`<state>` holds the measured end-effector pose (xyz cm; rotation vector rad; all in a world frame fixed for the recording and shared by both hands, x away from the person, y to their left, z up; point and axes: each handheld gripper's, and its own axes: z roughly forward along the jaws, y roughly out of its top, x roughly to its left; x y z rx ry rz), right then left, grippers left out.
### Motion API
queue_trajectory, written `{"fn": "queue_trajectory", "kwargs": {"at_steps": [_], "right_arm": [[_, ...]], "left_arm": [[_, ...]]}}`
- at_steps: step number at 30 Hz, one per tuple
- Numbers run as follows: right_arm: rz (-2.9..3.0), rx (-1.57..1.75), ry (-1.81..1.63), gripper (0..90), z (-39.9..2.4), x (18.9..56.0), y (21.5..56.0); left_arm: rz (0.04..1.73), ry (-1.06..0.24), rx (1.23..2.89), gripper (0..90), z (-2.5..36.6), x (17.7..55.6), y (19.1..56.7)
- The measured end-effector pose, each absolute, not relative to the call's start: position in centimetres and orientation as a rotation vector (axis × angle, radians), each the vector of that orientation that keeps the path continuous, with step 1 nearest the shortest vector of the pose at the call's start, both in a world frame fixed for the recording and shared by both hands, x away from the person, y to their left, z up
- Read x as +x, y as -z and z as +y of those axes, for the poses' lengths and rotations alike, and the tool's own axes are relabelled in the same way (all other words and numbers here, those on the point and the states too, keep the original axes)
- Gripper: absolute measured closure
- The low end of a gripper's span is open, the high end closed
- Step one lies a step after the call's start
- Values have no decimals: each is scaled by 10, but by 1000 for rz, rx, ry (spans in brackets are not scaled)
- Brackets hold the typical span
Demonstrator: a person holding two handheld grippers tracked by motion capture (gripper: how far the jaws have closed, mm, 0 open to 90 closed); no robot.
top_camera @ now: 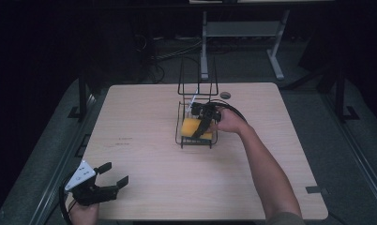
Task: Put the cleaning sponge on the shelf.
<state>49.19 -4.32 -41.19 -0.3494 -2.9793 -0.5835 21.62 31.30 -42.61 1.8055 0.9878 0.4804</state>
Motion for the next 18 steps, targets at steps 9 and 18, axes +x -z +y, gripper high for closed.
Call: {"fn": "queue_trajectory", "kwargs": {"at_steps": [9, 18], "right_arm": [[-2980, -348, 593, 209, -43, 492, 411], [-2983, -355, 577, 205, -42, 492, 413]], "left_arm": [[980, -482, 1806, 128, 313, 216, 426], [984, -478, 1804, 128, 313, 216, 426]]}}
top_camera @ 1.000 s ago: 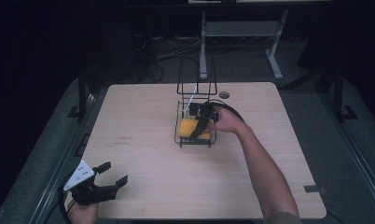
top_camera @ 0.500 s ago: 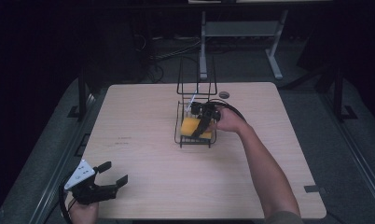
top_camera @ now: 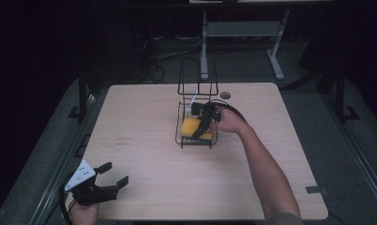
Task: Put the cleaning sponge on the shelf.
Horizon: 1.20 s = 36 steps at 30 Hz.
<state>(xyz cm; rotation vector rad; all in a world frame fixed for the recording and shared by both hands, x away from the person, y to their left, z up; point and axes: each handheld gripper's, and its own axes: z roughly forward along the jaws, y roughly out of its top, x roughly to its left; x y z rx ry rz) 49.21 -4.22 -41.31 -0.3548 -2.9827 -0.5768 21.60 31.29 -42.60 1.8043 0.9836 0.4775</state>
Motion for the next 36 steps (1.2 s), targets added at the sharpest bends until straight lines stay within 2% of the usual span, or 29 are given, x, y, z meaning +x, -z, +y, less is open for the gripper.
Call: {"fn": "queue_trajectory", "kwargs": {"at_steps": [14, 36], "right_arm": [[-2995, -364, 586, 170, -44, 490, 411], [-3034, -300, 641, 156, -49, 472, 383]], "left_arm": [[983, -476, 1807, 128, 312, 216, 426], [984, -474, 1815, 128, 311, 216, 428]]}}
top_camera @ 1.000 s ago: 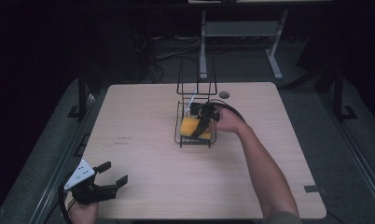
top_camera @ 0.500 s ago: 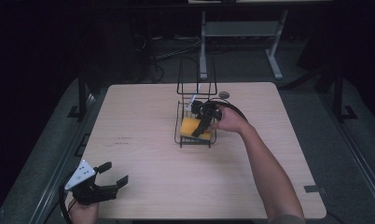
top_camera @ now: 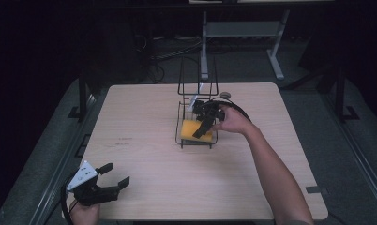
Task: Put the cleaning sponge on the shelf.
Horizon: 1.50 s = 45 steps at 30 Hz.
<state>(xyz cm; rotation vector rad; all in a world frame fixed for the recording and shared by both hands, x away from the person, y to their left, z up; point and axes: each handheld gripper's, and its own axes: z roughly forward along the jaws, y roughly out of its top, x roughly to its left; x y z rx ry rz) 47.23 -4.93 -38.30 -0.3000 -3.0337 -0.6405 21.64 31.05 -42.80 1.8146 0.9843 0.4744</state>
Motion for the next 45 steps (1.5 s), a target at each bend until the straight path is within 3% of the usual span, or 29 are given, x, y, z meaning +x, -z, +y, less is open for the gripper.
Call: {"fn": "queue_trajectory", "kwargs": {"at_steps": [45], "right_arm": [[-3015, -241, 666, 156, -58, 421, 379]], "left_arm": [[977, -465, 1814, 128, 310, 216, 427]]}}
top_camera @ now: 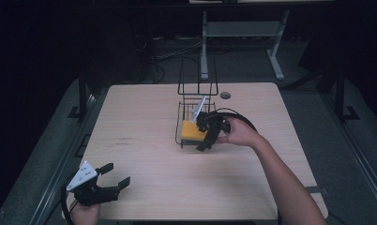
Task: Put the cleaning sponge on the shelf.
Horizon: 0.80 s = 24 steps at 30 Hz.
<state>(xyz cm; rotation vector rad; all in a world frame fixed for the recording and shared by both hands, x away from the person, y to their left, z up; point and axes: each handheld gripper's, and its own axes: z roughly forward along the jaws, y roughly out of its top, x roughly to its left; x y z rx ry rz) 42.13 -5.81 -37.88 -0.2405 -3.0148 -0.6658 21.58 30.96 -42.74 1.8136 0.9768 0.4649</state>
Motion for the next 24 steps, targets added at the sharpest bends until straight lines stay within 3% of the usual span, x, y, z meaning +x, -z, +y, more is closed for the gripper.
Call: {"fn": "queue_trajectory", "kwargs": {"at_steps": [24], "right_arm": [[-3032, -219, 721, 155, -82, 374, 384]], "left_arm": [[974, -471, 1823, 128, 308, 215, 428]]}}
